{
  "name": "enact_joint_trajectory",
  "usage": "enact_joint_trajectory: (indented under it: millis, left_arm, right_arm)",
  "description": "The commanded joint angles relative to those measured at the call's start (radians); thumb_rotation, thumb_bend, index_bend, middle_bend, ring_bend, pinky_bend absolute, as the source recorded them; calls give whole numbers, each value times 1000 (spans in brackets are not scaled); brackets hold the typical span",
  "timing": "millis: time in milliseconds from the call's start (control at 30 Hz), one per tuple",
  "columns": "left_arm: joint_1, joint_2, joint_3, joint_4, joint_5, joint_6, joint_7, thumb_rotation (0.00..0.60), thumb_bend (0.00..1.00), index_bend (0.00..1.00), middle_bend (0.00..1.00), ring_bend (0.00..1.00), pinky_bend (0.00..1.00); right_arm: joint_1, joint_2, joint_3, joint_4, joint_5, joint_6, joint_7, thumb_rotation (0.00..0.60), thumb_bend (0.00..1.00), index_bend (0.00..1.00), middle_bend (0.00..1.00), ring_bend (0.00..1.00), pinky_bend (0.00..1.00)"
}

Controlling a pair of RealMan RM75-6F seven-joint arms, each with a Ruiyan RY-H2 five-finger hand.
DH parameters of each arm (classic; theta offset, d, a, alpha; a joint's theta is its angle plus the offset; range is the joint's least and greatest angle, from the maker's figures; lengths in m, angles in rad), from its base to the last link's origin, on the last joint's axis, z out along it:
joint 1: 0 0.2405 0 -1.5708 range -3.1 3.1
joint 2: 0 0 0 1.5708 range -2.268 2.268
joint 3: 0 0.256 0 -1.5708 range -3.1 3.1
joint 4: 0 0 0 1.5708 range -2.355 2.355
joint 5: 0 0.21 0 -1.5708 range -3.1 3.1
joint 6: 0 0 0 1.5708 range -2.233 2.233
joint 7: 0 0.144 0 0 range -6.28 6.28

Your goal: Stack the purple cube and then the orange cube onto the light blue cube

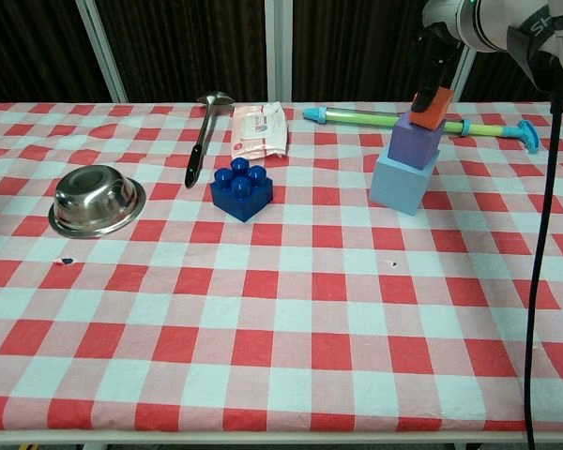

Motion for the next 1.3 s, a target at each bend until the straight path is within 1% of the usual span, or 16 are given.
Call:
enact_joint_trajectory:
  millis: [33,467,533,600,700,933,1033,1100,1167,1233,1267,1300]
  left_arm:
    - [0,0,0,1,0,0,-1,600,58,322,266,217,310]
    - [0,2,-1,-3,-1,-2,-20,600,58,322,266,217,309]
    - [0,3,-2,-3,-1,-2,-21,600,58,322,266,217,310]
    - [0,3,-2,-4,-1,0,-21,600,58,322,266,217,310]
    - [0,3,-3,-4,-1,1,-20,600,58,322,267,217,310]
    - [-1,3,-3,-4,-2,0,-19,600,58,322,266,218,309]
    - [-1,3,-3,-5,-2,1,-18,600,58,322,267,217,309]
    - [0,4,-4,-6,-2,3,-16,600,58,322,267,217,310]
    - [0,5,-6,-6,-3,6,-12,600,58,322,266,217,310]
    - [1,5,-7,-5,-5,7,-8,600,58,322,266,218,310]
    - [1,5,-7,-5,-6,7,-7,600,58,322,266,218,310]
    - [1,4,-8,-4,-7,6,-4,600,58,322,266,217,309]
  right_arm:
    - [2,-1,2,2,-1,-1,-2,600,186,195,559,295,37]
    - [13,-19,4,28,6,-16,-22,600,184,195,552,290,37]
    - [12,-17,2,27,7,-24,-25,600,174,192,505,264,38]
    - [11,-13,2,24,11,-35,-31,600,157,175,418,195,40]
    - [9,-7,2,16,12,-43,-32,600,138,158,345,134,41]
    - [3,18,10,-15,6,-32,-20,600,124,145,291,92,34]
    - [-6,46,26,-56,-4,-17,-1,600,123,145,289,89,33]
    - [-25,82,40,-111,-26,0,29,600,120,145,290,89,33]
    - [-61,129,37,-192,-90,27,76,600,104,144,293,89,33]
    - [-106,177,13,-276,-177,56,120,600,91,144,294,89,33]
    - [-132,202,-8,-319,-232,74,144,600,92,143,294,89,33]
    - [-172,233,-43,-374,-318,103,176,600,97,143,294,89,32]
